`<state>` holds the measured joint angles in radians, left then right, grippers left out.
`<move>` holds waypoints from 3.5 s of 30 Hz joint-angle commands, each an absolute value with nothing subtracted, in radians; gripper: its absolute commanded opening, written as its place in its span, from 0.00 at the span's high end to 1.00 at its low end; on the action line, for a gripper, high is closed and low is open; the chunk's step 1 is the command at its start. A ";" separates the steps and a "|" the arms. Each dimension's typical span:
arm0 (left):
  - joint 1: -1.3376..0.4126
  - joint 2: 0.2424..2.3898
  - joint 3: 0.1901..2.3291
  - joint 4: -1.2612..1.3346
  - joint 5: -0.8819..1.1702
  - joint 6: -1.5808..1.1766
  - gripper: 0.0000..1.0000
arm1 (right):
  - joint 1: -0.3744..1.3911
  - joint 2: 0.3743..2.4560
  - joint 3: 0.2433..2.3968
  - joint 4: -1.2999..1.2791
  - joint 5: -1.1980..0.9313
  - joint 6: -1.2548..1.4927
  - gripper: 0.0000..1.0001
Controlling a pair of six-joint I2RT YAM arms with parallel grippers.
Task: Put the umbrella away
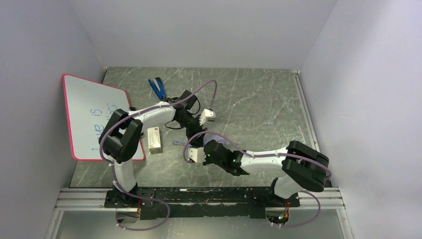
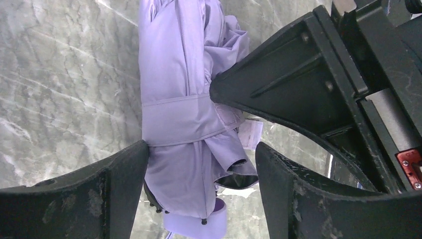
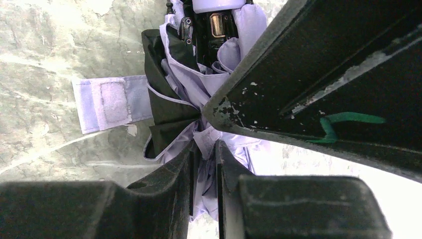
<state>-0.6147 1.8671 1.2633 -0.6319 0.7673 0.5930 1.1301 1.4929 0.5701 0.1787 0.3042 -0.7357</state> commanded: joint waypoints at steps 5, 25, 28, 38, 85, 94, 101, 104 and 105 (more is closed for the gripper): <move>-0.648 1.880 1.236 -0.690 0.800 0.653 0.16 | 1.138 1.543 0.505 -0.028 0.219 -0.660 0.79; -0.684 1.957 1.194 -0.644 0.594 0.638 0.25 | 1.149 1.536 0.508 -0.041 0.230 -0.649 0.79; -0.683 1.957 1.196 -0.642 0.577 0.641 0.36 | 1.150 1.536 0.508 -0.039 0.230 -0.645 0.79; -0.690 1.966 1.180 -0.627 0.505 0.626 0.78 | 1.151 1.491 0.488 0.026 0.240 -0.626 0.71; -0.690 1.903 1.064 -0.486 0.234 0.252 0.95 | 1.169 1.085 0.392 0.064 0.470 0.715 0.34; -0.690 1.922 1.062 -0.481 0.241 0.262 0.95 | 1.237 1.367 0.558 0.052 0.546 0.636 0.30; -0.690 1.929 1.067 -0.484 0.241 0.271 0.95 | 1.251 1.504 0.635 0.040 0.582 0.651 0.31; -0.689 1.926 1.066 -0.483 0.241 0.274 0.95 | 1.253 1.549 0.655 0.026 0.592 0.659 0.33; -0.690 1.925 1.067 -0.484 0.240 0.276 0.95 | 1.253 1.567 0.661 0.009 0.598 0.663 0.34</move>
<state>-0.7013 1.8465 1.1217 -0.4137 0.4259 0.2501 1.2461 1.5173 0.6296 0.0391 0.5430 0.6464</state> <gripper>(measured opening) 0.498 0.675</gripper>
